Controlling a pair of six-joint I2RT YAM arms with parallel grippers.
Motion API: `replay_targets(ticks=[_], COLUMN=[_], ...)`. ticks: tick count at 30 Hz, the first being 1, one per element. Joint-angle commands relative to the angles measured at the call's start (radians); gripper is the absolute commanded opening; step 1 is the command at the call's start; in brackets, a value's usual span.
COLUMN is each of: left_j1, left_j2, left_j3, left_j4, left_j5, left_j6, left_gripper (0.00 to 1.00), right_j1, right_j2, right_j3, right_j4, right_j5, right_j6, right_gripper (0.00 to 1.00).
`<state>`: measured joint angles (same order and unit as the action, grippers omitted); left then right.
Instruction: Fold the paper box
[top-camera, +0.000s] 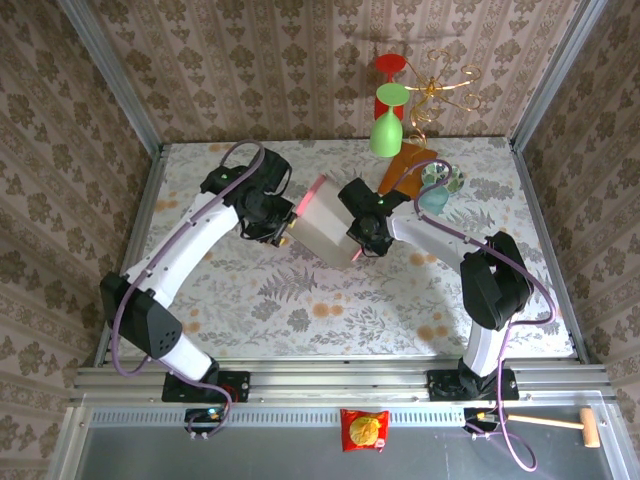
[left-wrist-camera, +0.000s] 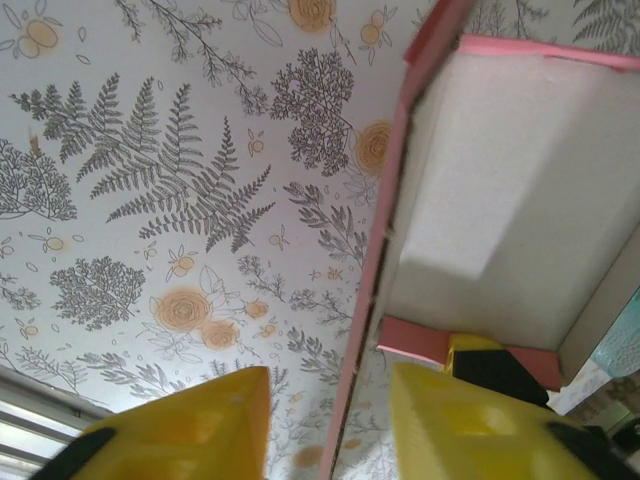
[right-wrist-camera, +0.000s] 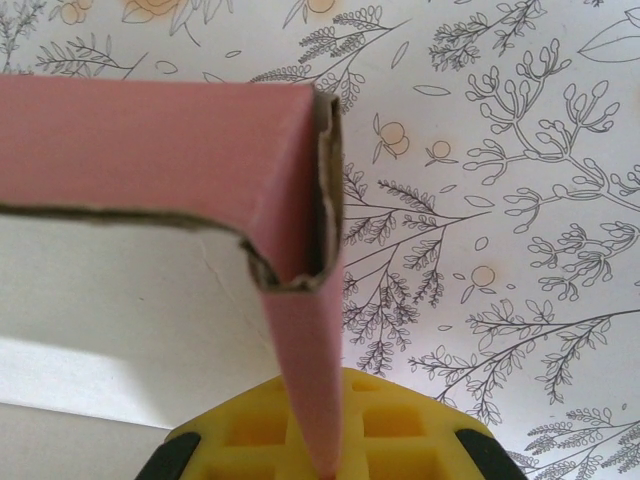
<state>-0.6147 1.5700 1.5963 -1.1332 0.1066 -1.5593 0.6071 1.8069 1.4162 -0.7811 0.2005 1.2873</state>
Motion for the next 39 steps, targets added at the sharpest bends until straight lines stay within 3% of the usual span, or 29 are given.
replay_targets(ticks=[1, 6, 20, 22, 26, 30, 35, 39], left_j1=[-0.015, -0.022, -0.019, -0.015, 0.001, 0.028, 0.057, 0.089], left_j2=[0.011, 0.028, 0.097, 0.116, 0.129, 0.154, 0.181, 0.225], left_j3=[-0.011, 0.024, 0.055, 0.091, 0.141, 0.184, 0.231, 0.293], left_j4=[-0.010, -0.068, -0.162, -0.201, -0.246, -0.268, -0.277, -0.260], left_j5=[0.004, -0.022, -0.058, -0.096, -0.183, -0.226, -0.250, -0.181], left_j6=[-0.021, -0.012, 0.014, 0.046, 0.171, 0.361, 0.632, 0.985], left_gripper=[0.28, 0.20, 0.09, 0.05, 0.00, 0.00, 0.00, 0.00], right_j1=[0.008, 0.009, 0.023, 0.023, 0.023, 0.029, 0.040, 0.031], right_j2=[-0.038, -0.036, -0.038, -0.037, -0.077, -0.142, -0.231, -0.315], right_j3=[-0.012, -0.016, -0.007, -0.005, -0.011, 0.026, 0.069, -0.035], right_j4=[0.005, 0.008, -0.001, -0.012, -0.029, -0.051, -0.059, 0.142], right_j5=[0.005, 0.005, -0.027, -0.062, -0.104, -0.153, -0.175, -0.175], right_j6=[0.021, 0.021, 0.030, 0.032, 0.025, -0.051, -0.184, -0.367], right_gripper=[0.00, 0.00, 0.00, 0.11, 0.38, 0.56, 0.64, 0.65])
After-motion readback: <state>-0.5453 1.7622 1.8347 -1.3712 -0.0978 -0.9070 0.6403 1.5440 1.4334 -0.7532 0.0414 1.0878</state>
